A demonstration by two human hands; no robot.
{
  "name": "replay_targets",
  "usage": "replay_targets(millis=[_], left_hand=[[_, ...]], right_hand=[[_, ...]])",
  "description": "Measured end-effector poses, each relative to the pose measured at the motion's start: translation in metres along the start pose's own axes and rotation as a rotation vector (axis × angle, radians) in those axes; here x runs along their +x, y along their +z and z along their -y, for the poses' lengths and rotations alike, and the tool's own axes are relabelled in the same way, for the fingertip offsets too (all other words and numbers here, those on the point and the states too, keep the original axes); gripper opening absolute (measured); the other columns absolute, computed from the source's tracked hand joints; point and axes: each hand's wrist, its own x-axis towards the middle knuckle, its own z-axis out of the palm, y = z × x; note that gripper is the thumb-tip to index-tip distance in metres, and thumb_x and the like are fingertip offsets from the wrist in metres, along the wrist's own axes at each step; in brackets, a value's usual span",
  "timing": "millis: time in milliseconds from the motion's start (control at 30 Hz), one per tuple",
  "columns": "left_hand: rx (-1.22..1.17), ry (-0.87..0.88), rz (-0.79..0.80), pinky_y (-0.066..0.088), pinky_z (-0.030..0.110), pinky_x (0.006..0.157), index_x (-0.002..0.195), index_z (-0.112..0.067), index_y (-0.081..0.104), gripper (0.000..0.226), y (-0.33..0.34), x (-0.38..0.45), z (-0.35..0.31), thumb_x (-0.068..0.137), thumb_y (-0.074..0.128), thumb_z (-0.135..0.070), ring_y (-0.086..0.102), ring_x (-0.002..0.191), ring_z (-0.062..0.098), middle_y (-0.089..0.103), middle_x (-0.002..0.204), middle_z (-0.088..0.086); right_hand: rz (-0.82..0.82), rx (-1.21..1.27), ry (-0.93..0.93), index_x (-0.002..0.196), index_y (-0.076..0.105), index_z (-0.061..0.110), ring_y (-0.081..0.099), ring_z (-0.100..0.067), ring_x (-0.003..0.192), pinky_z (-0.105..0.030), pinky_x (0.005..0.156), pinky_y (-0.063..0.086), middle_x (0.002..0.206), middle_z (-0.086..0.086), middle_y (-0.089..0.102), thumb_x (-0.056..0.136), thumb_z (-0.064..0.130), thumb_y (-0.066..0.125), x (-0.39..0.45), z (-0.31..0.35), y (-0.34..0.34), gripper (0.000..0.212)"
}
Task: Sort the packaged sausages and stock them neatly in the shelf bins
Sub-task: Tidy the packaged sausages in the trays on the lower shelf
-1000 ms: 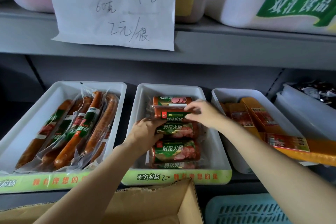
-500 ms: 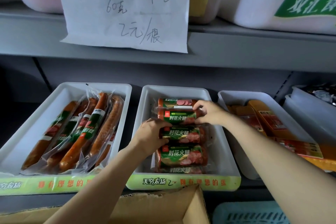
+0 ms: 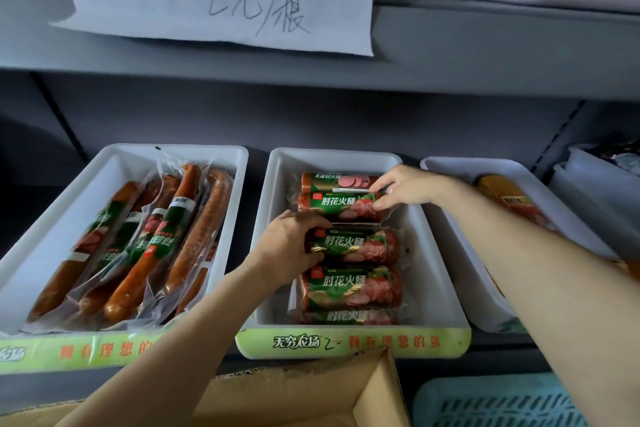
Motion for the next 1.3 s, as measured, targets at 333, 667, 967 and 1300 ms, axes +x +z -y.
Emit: replay_targets(millis=[333, 667, 967, 1300], left_hand=[[0.099, -0.105, 0.247, 0.043, 0.027, 0.095, 0.135, -0.022, 0.042, 0.056, -0.003, 0.021, 0.001, 0.084, 0.067, -0.019, 0.054, 0.117, 0.020, 0.054, 0.132, 0.001], [0.099, -0.150, 0.149, 0.044, 0.029, 0.094, 0.131, -0.020, 0.049, 0.055, 0.005, 0.021, 0.005, 0.080, 0.070, -0.020, 0.052, 0.116, 0.020, 0.055, 0.129, 0.003], [0.052, -0.078, 0.144, 0.040, 0.029, 0.097, 0.133, -0.015, 0.048, 0.056, 0.000, 0.020, 0.005, 0.081, 0.069, -0.015, 0.049, 0.120, 0.023, 0.052, 0.133, 0.005], [-0.027, 0.098, 0.254, 0.045, 0.033, 0.090, 0.113, -0.024, 0.066, 0.061, -0.010, -0.021, 0.000, 0.066, 0.062, -0.062, 0.055, 0.100, 0.013, 0.059, 0.108, -0.008]], right_hand=[[-0.250, -0.403, 0.013, 0.134, 0.051, 0.025, 0.030, -0.029, 0.129, -0.040, 0.111, 0.019, 0.137, -0.007, 0.035, 0.097, 0.041, 0.045, -0.005, -0.001, 0.027, 0.041], [-0.413, -0.214, -0.110, 0.139, 0.044, 0.026, 0.035, -0.027, 0.133, -0.050, 0.110, 0.025, 0.144, 0.002, 0.039, 0.090, 0.022, 0.058, 0.000, -0.008, 0.060, 0.051], [-0.441, 0.183, -0.253, 0.120, 0.062, 0.021, 0.050, -0.011, 0.114, -0.027, 0.098, 0.038, 0.125, 0.006, 0.053, 0.092, 0.020, 0.058, -0.042, -0.001, 0.051, 0.028], [-0.258, 0.112, -0.263, 0.121, 0.062, 0.017, 0.047, -0.009, 0.116, -0.022, 0.099, 0.034, 0.114, 0.012, 0.045, 0.088, 0.017, 0.063, -0.094, -0.007, 0.070, 0.032]])
